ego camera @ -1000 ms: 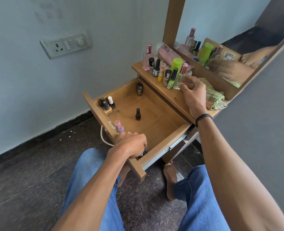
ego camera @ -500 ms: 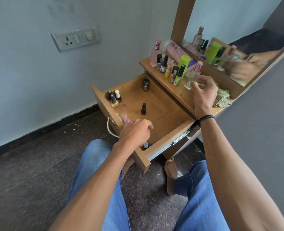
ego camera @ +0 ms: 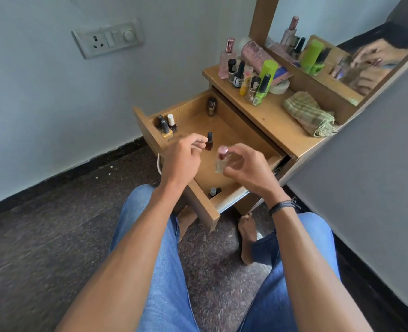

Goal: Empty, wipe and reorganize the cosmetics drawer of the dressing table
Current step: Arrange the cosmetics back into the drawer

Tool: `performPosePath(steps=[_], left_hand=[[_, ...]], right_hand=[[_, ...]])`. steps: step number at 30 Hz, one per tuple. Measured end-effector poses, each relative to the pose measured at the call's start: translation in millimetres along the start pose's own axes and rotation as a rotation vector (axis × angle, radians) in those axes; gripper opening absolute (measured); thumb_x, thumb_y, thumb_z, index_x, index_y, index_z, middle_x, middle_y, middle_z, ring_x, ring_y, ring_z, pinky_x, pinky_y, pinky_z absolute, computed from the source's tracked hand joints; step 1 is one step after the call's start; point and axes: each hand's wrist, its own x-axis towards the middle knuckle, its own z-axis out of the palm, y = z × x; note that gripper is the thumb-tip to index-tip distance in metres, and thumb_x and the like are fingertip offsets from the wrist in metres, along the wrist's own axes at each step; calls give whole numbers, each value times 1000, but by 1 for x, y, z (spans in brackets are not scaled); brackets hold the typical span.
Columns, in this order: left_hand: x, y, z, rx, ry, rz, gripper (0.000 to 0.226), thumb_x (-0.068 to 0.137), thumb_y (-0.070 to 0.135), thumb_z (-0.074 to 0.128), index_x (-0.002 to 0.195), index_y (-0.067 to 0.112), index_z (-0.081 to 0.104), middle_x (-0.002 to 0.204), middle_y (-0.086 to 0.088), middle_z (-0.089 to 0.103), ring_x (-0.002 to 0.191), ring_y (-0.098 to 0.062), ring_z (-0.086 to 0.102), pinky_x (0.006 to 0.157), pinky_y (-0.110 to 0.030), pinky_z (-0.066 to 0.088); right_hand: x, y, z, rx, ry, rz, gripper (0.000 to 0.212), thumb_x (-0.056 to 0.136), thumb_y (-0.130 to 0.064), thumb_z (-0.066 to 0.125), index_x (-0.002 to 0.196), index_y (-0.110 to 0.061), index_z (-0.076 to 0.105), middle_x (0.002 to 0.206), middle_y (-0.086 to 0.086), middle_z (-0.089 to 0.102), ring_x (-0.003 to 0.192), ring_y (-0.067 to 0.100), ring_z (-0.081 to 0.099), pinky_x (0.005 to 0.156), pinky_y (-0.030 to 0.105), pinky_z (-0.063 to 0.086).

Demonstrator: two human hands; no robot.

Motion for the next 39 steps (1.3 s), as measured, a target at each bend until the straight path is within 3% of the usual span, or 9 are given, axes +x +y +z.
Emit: performPosePath(steps=[3, 10, 14, 17, 19, 24, 31, 35, 39], left_hand=[[0, -4, -1, 17, 10, 11, 37, 90, -7, 48, 102, 17, 74, 91, 6, 72, 90, -7, 68, 83, -30, 58], [-1, -8, -2, 107, -120, 36, 40, 90, -5, 45, 91, 19, 77, 80, 9, 73, 87, -11, 67, 82, -35, 57], [-1, -8, -1, 172, -178, 48, 41, 91, -3, 45, 86, 25, 75, 79, 12, 72, 87, -8, 65, 78, -27, 53], [-2, -12, 1, 150, -189, 27, 45, 90, -5, 44, 84, 27, 74, 83, 10, 71, 72, -6, 68, 62, -9, 49], [-2, -14, 2, 160, -176, 13, 45, 88, -4, 45, 82, 29, 74, 85, 10, 70, 67, -2, 65, 65, -3, 43], [-8, -2, 5, 258, -157, 84, 38, 87, -3, 47, 78, 22, 75, 62, 14, 63, 75, -2, 45, 77, -23, 25], [-10, -14, 15, 312, -64, 107, 34, 90, 11, 51, 69, 29, 71, 65, 17, 67, 77, -5, 50, 81, -28, 31], [-12, -13, 15, 324, -50, 66, 33, 88, 16, 47, 66, 29, 68, 62, 17, 65, 73, -7, 50, 82, -31, 36], [-15, -11, 13, 363, -76, 34, 33, 87, 17, 45, 64, 28, 65, 62, 14, 65, 72, -11, 51, 81, -36, 41]], right_hand=[[6, 1, 8, -108, -157, -3, 33, 83, -10, 76, 111, -26, 67, 107, -14, 65, 91, 5, 69, 82, 29, 59], [13, 8, 17, -240, -267, 0, 32, 87, -15, 73, 117, -26, 69, 111, -13, 68, 93, 10, 68, 87, 36, 55], [13, 11, 20, -330, -329, -19, 29, 91, -19, 72, 117, -31, 68, 110, -17, 69, 91, 9, 64, 86, 34, 53], [14, 13, 21, -328, -373, -13, 33, 90, -10, 69, 113, -33, 70, 107, -20, 71, 95, 7, 66, 87, 34, 56], [16, 15, 21, -340, -391, -7, 36, 89, -6, 67, 112, -33, 70, 105, -20, 71, 94, 7, 66, 86, 35, 57], [16, 14, 20, -395, -417, -16, 47, 86, 1, 59, 115, -34, 70, 108, -15, 72, 97, 14, 67, 84, 37, 55], [19, 18, 29, -521, -461, -35, 61, 83, 0, 47, 126, -41, 62, 118, -4, 70, 94, 27, 64, 70, 36, 48], [16, 15, 32, -533, -386, -24, 45, 91, -11, 53, 122, -41, 64, 108, -5, 72, 93, 26, 67, 74, 38, 55], [13, 8, 32, -544, -352, 18, 25, 94, -20, 58, 110, -34, 71, 103, -4, 72, 92, 22, 67, 69, 31, 48]])
